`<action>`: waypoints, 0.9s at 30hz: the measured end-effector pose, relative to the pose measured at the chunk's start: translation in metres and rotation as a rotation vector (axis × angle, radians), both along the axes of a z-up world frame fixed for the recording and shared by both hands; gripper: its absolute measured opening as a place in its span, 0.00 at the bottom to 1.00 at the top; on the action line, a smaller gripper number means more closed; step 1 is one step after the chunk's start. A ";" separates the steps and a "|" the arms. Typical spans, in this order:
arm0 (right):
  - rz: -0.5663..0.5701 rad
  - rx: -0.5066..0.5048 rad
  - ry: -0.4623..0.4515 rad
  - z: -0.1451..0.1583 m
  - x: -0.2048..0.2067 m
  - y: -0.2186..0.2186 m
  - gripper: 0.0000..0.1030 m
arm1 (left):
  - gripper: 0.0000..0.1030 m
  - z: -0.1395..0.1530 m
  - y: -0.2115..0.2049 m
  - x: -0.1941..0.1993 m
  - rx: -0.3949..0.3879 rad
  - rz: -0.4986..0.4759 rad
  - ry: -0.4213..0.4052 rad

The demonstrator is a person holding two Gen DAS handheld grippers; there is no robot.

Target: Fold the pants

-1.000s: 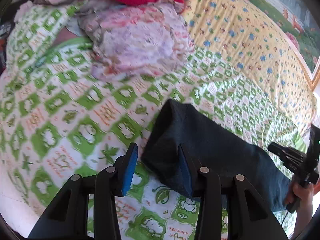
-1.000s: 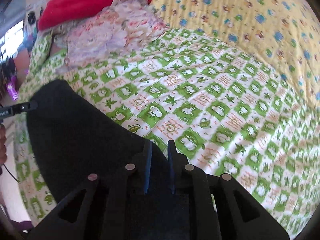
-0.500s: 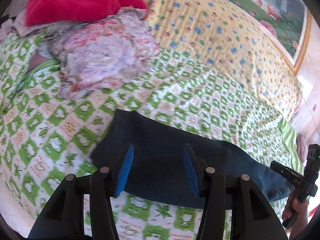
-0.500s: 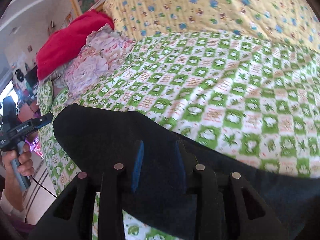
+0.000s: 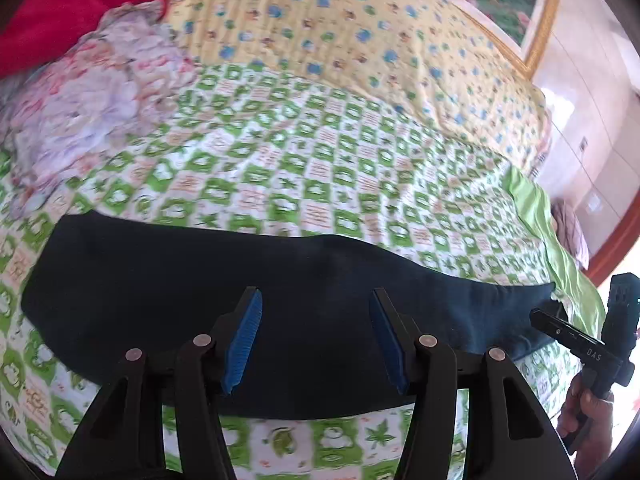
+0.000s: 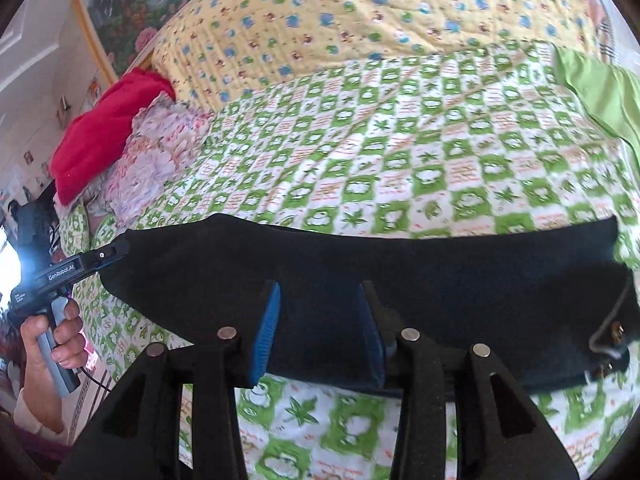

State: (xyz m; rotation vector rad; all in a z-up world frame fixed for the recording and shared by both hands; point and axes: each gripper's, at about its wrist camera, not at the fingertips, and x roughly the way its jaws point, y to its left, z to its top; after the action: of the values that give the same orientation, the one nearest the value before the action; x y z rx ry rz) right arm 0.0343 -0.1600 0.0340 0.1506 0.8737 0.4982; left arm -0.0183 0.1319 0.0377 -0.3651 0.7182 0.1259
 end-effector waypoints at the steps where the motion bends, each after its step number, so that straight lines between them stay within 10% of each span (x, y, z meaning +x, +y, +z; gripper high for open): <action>1: -0.011 0.005 0.000 0.000 -0.002 -0.005 0.40 | 0.56 0.001 -0.006 0.004 0.004 -0.017 0.000; 27: -0.399 0.126 0.057 -0.008 -0.051 -0.142 0.41 | 0.62 0.014 -0.168 0.104 0.069 -0.508 0.056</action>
State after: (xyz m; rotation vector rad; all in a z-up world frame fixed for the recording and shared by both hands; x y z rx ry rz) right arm -0.0167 -0.3016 0.0256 0.4467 0.8412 0.1753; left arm 0.0858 -0.0358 0.0515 -0.1054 0.8391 -0.3201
